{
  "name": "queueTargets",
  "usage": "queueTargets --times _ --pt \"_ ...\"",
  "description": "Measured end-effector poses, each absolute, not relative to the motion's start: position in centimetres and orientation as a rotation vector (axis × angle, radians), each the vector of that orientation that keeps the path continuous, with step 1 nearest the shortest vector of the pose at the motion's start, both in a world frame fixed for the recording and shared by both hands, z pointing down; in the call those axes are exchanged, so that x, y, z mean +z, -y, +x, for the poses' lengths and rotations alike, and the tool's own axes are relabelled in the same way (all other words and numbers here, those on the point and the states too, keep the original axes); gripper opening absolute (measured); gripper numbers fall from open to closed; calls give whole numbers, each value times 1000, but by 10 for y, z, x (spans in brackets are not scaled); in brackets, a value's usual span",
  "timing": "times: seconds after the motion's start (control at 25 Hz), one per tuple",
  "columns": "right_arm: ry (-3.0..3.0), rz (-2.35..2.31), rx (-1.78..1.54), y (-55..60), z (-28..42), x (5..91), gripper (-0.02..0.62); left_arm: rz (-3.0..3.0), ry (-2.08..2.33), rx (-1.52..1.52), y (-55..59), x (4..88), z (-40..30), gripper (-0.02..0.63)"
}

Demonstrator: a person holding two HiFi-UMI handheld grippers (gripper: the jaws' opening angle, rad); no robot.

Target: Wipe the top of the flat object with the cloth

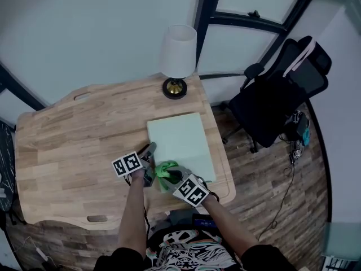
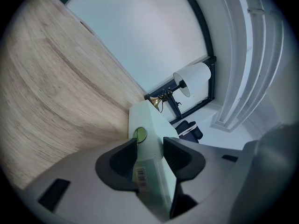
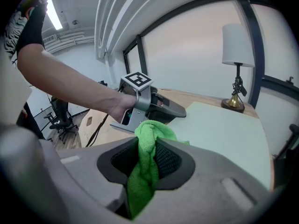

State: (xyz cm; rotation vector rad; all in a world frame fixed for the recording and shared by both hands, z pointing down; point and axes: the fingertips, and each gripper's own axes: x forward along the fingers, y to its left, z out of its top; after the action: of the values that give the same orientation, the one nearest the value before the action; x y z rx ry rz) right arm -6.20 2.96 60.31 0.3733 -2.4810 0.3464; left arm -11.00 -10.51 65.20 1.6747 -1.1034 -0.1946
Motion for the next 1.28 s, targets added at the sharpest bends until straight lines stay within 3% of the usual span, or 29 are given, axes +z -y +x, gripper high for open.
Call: queueTargets --times 1.28 --pt "2412 235 527 -32 -43 609 94 1676 1084 -184 102 653 -111 176"
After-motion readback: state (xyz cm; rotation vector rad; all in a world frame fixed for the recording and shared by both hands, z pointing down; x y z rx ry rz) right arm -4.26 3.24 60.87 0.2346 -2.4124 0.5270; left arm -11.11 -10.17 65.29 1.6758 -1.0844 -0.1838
